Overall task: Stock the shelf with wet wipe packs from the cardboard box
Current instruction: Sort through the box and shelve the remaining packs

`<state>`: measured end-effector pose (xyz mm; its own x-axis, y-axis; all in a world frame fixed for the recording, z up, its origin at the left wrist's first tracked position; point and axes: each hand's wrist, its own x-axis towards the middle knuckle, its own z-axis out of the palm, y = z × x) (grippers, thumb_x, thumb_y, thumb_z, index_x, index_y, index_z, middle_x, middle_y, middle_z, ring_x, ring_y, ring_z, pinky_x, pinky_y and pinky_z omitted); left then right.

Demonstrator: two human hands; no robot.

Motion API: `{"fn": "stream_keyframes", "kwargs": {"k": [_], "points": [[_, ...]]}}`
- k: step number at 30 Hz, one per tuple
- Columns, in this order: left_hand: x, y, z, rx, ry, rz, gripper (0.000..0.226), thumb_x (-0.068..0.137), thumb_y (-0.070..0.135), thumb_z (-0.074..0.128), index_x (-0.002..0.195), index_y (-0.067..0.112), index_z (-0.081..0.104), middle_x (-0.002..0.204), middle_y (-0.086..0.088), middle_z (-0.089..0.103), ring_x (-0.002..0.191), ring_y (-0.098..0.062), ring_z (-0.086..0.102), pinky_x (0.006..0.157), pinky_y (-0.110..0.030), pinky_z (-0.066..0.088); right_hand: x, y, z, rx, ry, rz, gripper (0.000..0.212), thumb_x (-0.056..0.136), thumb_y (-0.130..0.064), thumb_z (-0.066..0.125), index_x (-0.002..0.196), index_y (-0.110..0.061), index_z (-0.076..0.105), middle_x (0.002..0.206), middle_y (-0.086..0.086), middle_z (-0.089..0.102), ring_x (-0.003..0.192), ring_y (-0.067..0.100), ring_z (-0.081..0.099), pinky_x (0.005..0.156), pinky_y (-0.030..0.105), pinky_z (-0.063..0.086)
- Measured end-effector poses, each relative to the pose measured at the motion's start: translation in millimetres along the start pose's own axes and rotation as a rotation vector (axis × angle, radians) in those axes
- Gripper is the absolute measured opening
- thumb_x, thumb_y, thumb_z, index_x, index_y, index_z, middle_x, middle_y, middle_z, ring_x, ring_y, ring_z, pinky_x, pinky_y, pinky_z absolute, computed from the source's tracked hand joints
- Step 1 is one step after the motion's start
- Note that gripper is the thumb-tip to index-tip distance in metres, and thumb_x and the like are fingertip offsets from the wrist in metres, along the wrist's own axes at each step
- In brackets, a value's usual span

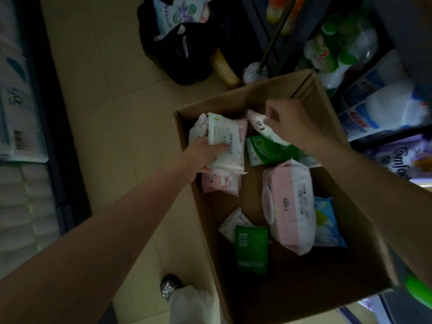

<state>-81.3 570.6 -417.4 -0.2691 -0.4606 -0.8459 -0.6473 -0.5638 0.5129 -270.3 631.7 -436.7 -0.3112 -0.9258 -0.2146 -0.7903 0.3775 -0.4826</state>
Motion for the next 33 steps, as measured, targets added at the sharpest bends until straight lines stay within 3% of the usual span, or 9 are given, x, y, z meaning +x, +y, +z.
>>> {"fn": "stream_keyframes", "kwargs": {"k": [3,5,11,15,18,21,27,31,33], "points": [[-15,6,-13,-0.005,-0.049,-0.002,0.034,0.087,0.021,0.063,0.120,0.011,0.058,0.114,-0.001,0.063,0.106,-0.019,0.060,0.084,-0.031,0.051,-11,-32,-63,0.185,0.012,-0.109,0.018,0.086,-0.007,0.062,0.072,-0.013,0.053,0.085,0.022,0.063,0.071,0.030,0.065,0.060,0.030,0.046],[-25,9,-26,-0.040,-0.133,-0.017,0.035,0.087,0.023,0.064,0.120,0.013,0.060,0.118,-0.004,0.066,0.108,-0.020,0.062,0.092,-0.035,0.051,-21,-59,-100,0.570,-0.062,-0.089,0.029,0.087,0.002,0.059,0.067,-0.017,0.048,0.090,0.026,0.064,0.063,0.022,0.069,0.056,0.030,0.057],[-65,26,-61,-0.292,-0.349,0.034,0.019,0.091,0.028,0.050,0.104,0.022,0.061,0.095,0.003,0.073,0.082,-0.010,0.070,0.070,-0.028,0.058,-40,-100,-132,1.095,-0.130,-0.172,0.028,0.085,0.013,0.051,0.067,-0.008,0.048,0.077,0.007,0.074,0.083,0.027,0.071,0.061,0.027,0.057],[-80,29,-83,-0.460,-0.438,0.067,0.041,0.093,0.018,0.034,0.082,0.016,0.074,0.074,-0.002,0.074,0.063,-0.014,0.071,0.057,-0.028,0.059,-43,-101,-112,1.022,-0.192,-0.104,0.031,0.082,0.016,0.039,0.061,-0.006,0.045,0.066,0.003,0.072,0.070,0.009,0.068,0.054,0.016,0.050],[-80,28,-89,-0.442,-0.459,0.025,0.038,0.092,0.021,0.027,0.100,0.015,0.064,0.084,-0.004,0.074,0.070,-0.017,0.072,0.063,-0.033,0.060,-43,-106,-102,0.871,-0.097,-0.089,0.020,0.071,0.004,0.048,0.055,-0.009,0.049,0.052,0.001,0.064,0.056,0.010,0.060,0.054,0.017,0.045],[-75,28,-87,-0.410,-0.459,0.040,0.047,0.094,0.036,0.027,0.100,0.018,0.069,0.099,-0.005,0.074,0.086,-0.024,0.072,0.076,-0.048,0.056,-41,-116,-94,0.549,-0.032,-0.162,0.027,0.063,-0.004,0.050,0.047,-0.025,0.050,0.051,0.004,0.057,0.053,0.012,0.053,0.053,0.014,0.039],[-79,55,-63,-0.335,-0.648,0.074,0.070,0.071,0.076,0.034,0.092,0.024,0.076,0.105,-0.007,0.073,0.093,-0.028,0.070,0.078,-0.049,0.055,-41,-105,-108,0.390,0.060,-0.232,0.019,0.075,0.006,0.050,0.062,-0.003,0.060,0.050,0.000,0.049,0.046,0.000,0.043,0.048,0.006,0.031],[-74,64,-34,-0.093,-0.686,0.084,0.035,0.058,0.037,0.079,0.087,0.017,0.075,0.088,-0.003,0.075,0.079,-0.017,0.073,0.067,-0.032,0.060,-43,-90,-111,0.343,0.058,-0.246,0.019,0.073,-0.003,0.046,0.064,-0.015,0.059,0.049,-0.009,0.046,0.045,0.000,0.044,0.048,0.007,0.030],[-63,61,-15,-0.017,-0.611,0.053,0.022,0.074,0.019,0.069,0.096,0.014,0.066,0.086,-0.002,0.075,0.075,-0.014,0.072,0.068,-0.026,0.059,-41,-73,-104,0.489,0.126,-0.143,0.014,0.074,-0.003,0.048,0.071,-0.012,0.060,0.056,-0.007,0.052,0.050,0.000,0.048,0.052,0.010,0.036]]}}
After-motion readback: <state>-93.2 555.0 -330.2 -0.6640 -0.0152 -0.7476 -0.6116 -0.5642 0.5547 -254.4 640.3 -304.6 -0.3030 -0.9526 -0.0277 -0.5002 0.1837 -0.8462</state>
